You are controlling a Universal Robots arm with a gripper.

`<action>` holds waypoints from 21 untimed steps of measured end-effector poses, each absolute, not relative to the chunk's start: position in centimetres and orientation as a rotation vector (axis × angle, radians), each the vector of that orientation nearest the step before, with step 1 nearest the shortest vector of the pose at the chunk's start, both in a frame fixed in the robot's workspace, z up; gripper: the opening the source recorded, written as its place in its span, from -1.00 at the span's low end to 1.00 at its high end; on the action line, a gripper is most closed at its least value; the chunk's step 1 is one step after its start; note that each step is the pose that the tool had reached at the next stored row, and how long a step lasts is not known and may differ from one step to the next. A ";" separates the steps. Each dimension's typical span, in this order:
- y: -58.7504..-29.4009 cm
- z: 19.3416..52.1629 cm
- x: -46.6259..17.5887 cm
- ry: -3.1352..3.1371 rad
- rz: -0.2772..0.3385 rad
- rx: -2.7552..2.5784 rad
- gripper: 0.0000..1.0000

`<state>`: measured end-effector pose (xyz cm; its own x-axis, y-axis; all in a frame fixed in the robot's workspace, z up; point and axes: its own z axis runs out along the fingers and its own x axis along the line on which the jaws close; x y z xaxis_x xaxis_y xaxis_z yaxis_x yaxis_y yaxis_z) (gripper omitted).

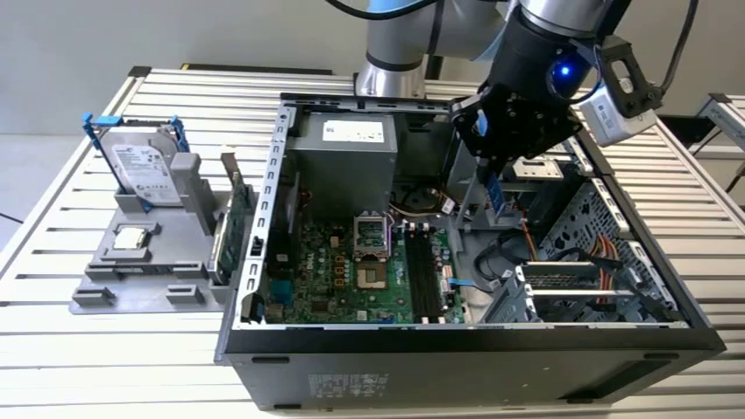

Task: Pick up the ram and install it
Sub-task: 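Insert the ram into the slot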

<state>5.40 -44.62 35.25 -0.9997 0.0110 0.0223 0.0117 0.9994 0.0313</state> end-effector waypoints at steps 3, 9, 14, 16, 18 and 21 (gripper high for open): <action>-44.7 35.2 5.3 -3.119 -0.049 -0.020 -1.00; -44.9 35.1 5.1 -3.120 -0.049 -0.036 -1.00; -45.2 34.9 4.9 -3.120 -0.049 -0.054 -1.00; -45.2 34.8 4.8 -3.119 -0.050 -0.063 -1.00; -45.2 34.7 4.8 -3.119 -0.050 -0.071 -1.00; -45.3 34.7 4.8 -3.119 -0.050 -0.080 -1.00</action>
<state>4.77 -45.25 34.68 -0.9985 0.0508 0.0218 0.0515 0.9982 0.0315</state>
